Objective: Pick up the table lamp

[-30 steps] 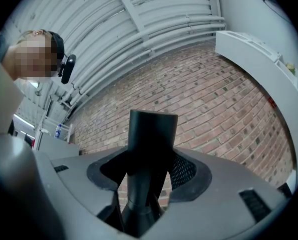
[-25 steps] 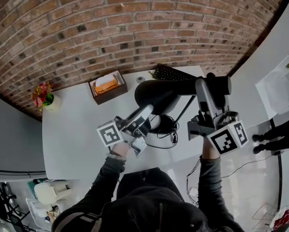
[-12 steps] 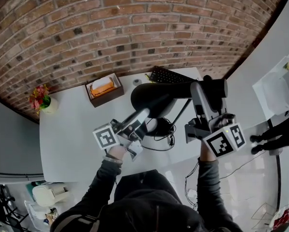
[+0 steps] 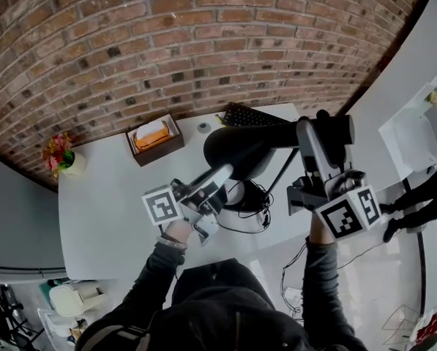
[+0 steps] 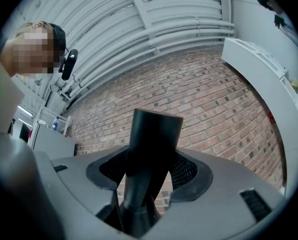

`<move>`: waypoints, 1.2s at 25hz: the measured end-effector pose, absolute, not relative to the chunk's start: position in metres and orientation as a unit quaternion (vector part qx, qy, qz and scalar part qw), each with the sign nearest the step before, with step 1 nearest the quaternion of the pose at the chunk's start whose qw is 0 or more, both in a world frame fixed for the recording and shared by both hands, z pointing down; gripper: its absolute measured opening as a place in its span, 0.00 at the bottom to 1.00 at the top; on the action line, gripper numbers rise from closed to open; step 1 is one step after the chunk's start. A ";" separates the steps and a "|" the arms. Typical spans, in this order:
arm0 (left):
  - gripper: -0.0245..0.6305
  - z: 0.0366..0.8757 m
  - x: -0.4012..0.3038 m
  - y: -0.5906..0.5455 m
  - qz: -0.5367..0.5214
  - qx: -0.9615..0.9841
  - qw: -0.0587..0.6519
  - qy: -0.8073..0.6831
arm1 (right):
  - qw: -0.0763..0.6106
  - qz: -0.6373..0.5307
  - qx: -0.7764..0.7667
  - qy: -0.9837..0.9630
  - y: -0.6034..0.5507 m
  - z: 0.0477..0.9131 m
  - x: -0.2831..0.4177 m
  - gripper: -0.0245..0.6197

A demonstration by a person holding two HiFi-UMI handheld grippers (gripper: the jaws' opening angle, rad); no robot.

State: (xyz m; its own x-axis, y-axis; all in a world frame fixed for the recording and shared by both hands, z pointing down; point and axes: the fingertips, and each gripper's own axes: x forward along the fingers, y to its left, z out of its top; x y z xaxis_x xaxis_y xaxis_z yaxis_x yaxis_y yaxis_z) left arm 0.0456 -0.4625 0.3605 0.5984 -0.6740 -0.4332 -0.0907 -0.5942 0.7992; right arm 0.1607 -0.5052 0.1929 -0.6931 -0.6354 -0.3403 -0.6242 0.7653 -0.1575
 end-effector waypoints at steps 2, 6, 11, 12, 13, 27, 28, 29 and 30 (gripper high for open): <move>0.19 0.351 0.052 -0.465 -0.373 0.812 0.386 -0.228 | 0.189 -0.010 -0.347 0.919 -0.506 0.184 0.168 0.40; 0.19 0.330 0.065 -0.468 -0.366 0.822 0.383 -0.208 | 0.182 0.011 -0.352 0.918 -0.503 0.162 0.180 0.40; 0.18 0.303 0.086 -0.468 -0.350 0.844 0.365 -0.181 | 0.185 0.028 -0.362 0.913 -0.494 0.138 0.203 0.40; 0.18 0.300 0.091 -0.467 -0.346 0.847 0.363 -0.176 | 0.186 0.030 -0.366 0.911 -0.491 0.134 0.209 0.40; 0.18 0.297 0.096 -0.467 -0.343 0.850 0.361 -0.171 | 0.188 0.033 -0.371 0.909 -0.489 0.132 0.215 0.40; 0.18 0.301 0.174 -0.455 -0.311 0.854 0.409 -0.084 | 0.172 0.052 -0.463 0.868 -0.459 0.136 0.293 0.40; 0.18 0.303 0.177 -0.454 -0.308 0.853 0.414 -0.079 | 0.171 0.054 -0.467 0.866 -0.457 0.137 0.296 0.40; 0.18 0.304 0.181 -0.453 -0.307 0.852 0.418 -0.074 | 0.169 0.056 -0.472 0.864 -0.455 0.138 0.299 0.40; 0.18 0.305 0.185 -0.451 -0.306 0.851 0.421 -0.069 | 0.167 0.058 -0.476 0.861 -0.453 0.138 0.303 0.40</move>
State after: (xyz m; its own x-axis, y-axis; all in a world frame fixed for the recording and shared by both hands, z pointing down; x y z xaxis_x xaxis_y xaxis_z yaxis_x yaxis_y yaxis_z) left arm 0.1850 -0.4513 0.3051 0.8038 -0.3747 -0.4621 0.1396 -0.6363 0.7587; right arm 0.3026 -0.4526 0.1383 -0.4906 -0.8012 -0.3424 -0.8398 0.5396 -0.0594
